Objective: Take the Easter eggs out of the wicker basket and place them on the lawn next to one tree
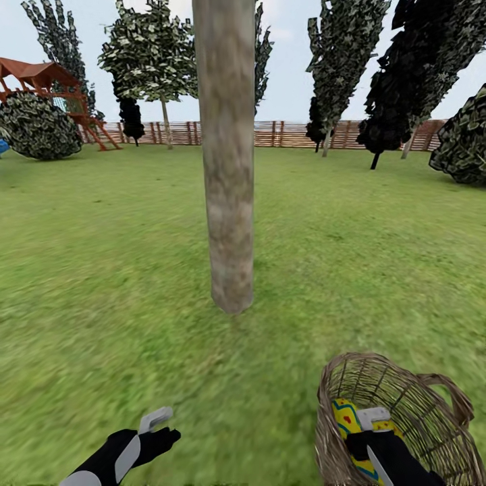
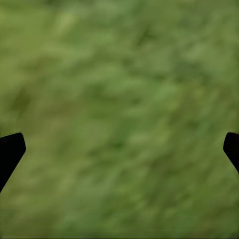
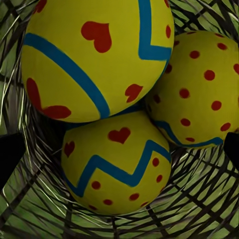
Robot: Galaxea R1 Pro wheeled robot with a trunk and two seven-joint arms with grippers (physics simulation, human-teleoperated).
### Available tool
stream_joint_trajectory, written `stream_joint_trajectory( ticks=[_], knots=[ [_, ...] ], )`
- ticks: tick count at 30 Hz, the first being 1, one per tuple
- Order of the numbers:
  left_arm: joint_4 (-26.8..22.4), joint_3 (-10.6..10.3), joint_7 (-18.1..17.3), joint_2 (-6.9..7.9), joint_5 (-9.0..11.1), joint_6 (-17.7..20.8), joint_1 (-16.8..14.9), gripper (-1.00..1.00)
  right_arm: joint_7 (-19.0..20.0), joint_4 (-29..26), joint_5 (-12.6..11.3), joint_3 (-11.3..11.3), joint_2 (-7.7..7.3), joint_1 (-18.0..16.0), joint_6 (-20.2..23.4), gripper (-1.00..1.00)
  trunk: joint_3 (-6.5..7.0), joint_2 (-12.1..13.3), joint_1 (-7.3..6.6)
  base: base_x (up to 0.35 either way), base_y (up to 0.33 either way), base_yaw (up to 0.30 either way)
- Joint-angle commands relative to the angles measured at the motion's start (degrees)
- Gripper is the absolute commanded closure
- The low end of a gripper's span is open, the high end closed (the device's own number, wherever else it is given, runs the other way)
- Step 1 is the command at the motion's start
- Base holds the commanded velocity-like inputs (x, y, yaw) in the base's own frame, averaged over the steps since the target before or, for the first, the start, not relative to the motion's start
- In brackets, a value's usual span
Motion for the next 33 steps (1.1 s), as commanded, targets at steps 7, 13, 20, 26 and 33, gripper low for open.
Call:
stream_joint_trajectory(
  ticks=[7,13,20,26,33],
  knots=[
    [-0.09,0.29,-0.13,-0.04,0.27,0.41,-0.01,-1.00,-0.38,-0.08,-0.14,0.33,-0.07,-0.03,0.32,-1.00,-1.61,-0.12,0.16,0.000,0.000,0.000],
    [-0.09,0.29,-0.13,-0.04,0.27,0.41,-0.01,-1.00,-0.38,-0.08,-0.15,0.34,-0.07,-0.03,0.32,-1.00,-2.94,-0.20,0.32,0.000,0.000,0.000],
    [-0.09,0.29,-0.20,-0.08,0.27,0.33,-0.01,-1.00,-0.38,-0.08,-0.15,0.35,0.00,-0.03,0.32,-1.00,-3.61,-0.24,0.40,0.000,0.000,0.000],
    [-0.09,0.29,-0.14,-0.61,0.27,0.34,-0.01,-1.00,-0.38,-0.08,-0.14,0.35,0.00,-0.03,0.32,-1.00,-3.61,-0.24,0.40,0.126,0.000,0.000],
    [-0.09,0.29,-0.05,-0.68,0.23,0.40,-0.01,-1.00,-0.38,-0.08,-0.09,0.41,0.01,-0.03,0.32,-1.00,-4.71,-0.31,0.53,0.003,0.000,0.000]
  ],
)
